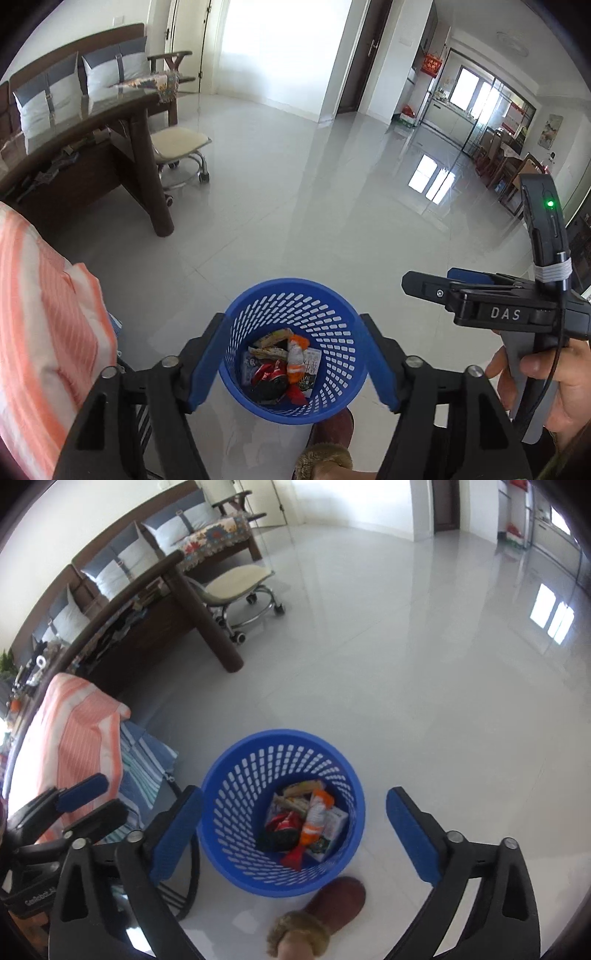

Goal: Collect trash
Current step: 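Open both tools to drop the packet and bag into the wastebasket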

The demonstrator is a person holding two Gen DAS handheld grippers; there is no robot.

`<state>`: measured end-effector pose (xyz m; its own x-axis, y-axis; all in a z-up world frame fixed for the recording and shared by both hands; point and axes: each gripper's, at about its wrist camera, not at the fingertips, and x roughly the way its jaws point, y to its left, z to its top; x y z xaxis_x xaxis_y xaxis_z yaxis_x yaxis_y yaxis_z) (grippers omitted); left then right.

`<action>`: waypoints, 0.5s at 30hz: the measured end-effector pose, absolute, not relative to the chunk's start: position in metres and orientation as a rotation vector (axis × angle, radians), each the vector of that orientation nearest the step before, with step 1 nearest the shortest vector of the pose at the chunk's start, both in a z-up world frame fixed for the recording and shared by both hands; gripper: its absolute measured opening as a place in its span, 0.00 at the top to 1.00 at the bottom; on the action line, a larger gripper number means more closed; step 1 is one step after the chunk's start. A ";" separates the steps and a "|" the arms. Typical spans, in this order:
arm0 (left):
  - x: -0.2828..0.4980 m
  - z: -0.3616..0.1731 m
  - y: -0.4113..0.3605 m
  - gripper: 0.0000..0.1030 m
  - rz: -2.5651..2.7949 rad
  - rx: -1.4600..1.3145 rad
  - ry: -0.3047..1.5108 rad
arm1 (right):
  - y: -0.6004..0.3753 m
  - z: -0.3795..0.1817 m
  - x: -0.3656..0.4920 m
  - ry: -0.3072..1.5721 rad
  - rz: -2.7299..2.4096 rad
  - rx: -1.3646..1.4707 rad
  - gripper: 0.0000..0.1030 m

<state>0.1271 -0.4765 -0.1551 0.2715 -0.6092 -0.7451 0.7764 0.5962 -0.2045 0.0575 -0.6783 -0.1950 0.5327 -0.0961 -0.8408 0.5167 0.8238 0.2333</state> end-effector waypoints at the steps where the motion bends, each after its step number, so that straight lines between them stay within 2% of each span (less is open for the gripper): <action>1: 0.120 -0.145 -0.467 0.17 -0.945 0.209 0.872 | -0.676 -0.187 0.052 0.923 -0.398 0.495 0.00; 5: 0.094 -0.117 -0.430 0.11 -0.941 0.204 0.832 | -0.648 -0.154 0.021 0.806 -0.451 0.444 0.00; 6: 0.091 -0.114 -0.424 0.00 -0.921 0.210 0.840 | -0.639 -0.148 0.014 0.792 -0.458 0.428 0.00; 15: 0.060 -0.092 -0.379 0.00 -0.774 0.254 0.789 | -0.567 -0.102 -0.047 0.773 -0.545 0.292 0.00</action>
<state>0.0604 -0.3791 -0.0920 0.4516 -0.5287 -0.7187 0.7084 0.7022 -0.0714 -0.0468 -0.5667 -0.1024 0.5882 -0.3567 -0.7258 0.5644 0.8238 0.0525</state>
